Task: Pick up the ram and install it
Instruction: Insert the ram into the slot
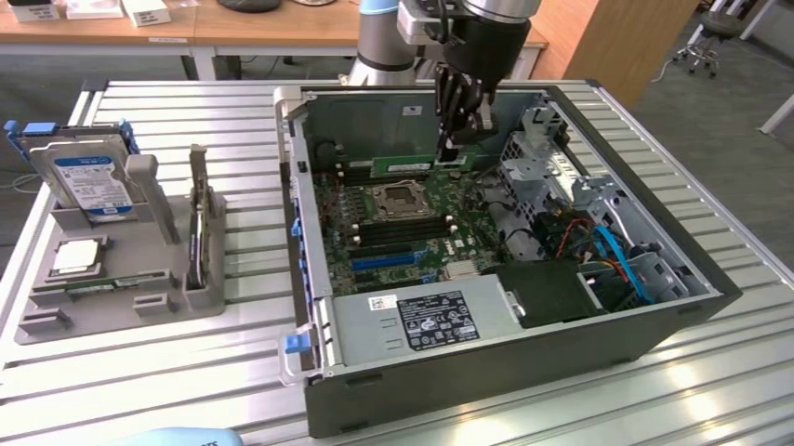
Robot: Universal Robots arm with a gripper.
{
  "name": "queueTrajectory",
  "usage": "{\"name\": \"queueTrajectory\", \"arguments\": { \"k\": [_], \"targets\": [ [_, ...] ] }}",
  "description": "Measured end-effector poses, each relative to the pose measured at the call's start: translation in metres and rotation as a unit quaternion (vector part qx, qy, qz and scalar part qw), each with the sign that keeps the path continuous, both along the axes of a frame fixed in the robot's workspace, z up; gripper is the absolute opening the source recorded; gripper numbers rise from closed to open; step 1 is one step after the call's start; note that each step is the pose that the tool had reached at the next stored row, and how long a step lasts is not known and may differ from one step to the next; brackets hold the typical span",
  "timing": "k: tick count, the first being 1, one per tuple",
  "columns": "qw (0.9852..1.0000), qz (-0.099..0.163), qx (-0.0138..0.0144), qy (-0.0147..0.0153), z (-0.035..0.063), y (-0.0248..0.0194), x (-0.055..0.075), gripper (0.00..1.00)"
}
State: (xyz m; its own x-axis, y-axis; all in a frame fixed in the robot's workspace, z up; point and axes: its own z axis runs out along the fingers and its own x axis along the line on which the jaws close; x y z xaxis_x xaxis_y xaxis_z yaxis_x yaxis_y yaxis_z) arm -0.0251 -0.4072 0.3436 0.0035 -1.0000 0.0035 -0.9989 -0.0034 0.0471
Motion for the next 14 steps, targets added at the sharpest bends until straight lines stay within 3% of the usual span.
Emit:
{"name": "queueTrajectory", "arguments": {
  "k": [14],
  "targets": [
    [1.0, 0.0, -0.0067, -0.0001, -0.0142, 0.0, 0.0, 0.12]
  ]
}}
